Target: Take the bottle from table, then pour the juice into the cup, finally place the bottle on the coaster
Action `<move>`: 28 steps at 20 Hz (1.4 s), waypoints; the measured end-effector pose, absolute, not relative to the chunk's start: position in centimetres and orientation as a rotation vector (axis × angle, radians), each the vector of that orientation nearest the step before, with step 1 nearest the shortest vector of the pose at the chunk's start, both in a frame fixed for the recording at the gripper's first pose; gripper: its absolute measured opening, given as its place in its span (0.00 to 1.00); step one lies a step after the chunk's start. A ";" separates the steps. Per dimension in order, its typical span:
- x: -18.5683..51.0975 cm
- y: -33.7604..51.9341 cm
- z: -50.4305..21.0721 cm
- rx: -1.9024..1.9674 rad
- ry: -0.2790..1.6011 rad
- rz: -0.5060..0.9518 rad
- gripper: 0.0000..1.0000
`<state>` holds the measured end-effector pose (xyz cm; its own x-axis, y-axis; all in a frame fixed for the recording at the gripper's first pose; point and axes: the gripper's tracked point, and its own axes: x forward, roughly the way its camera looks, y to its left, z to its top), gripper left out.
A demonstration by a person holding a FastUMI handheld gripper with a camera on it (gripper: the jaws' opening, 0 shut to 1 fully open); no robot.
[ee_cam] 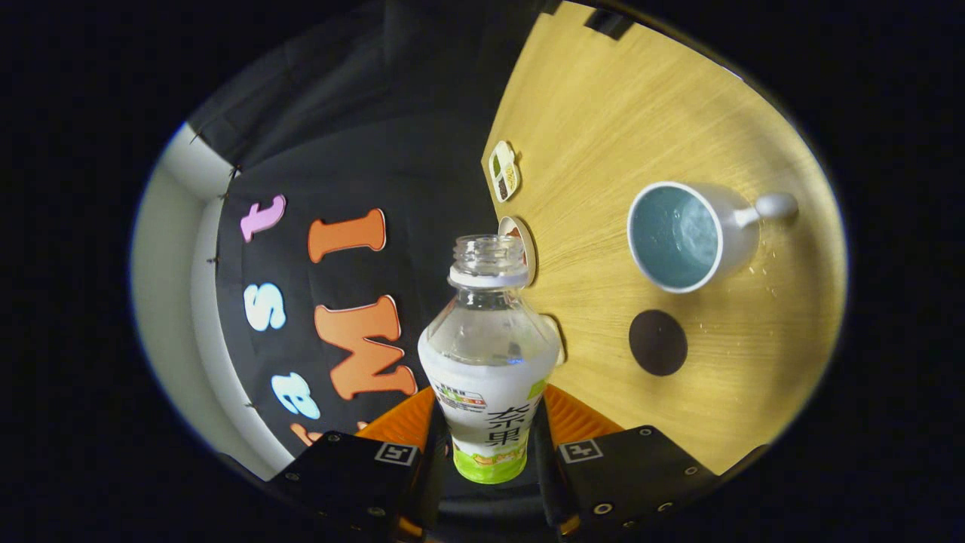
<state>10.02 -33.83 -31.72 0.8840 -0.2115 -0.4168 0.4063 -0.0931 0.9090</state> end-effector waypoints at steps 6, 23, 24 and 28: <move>10.8 -34.3 -30.9 1.033 0.293 -0.499 0.53; 17.3 -30.6 -35.6 -0.007 0.506 -0.398 0.54; 17.3 -30.5 -36.3 0.001 0.512 -0.398 0.54; 17.5 -30.9 -38.8 -0.020 0.555 -0.410 0.55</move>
<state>17.47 -30.86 -38.78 0.7711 -0.3834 -0.5083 0.3725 0.9191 -0.1282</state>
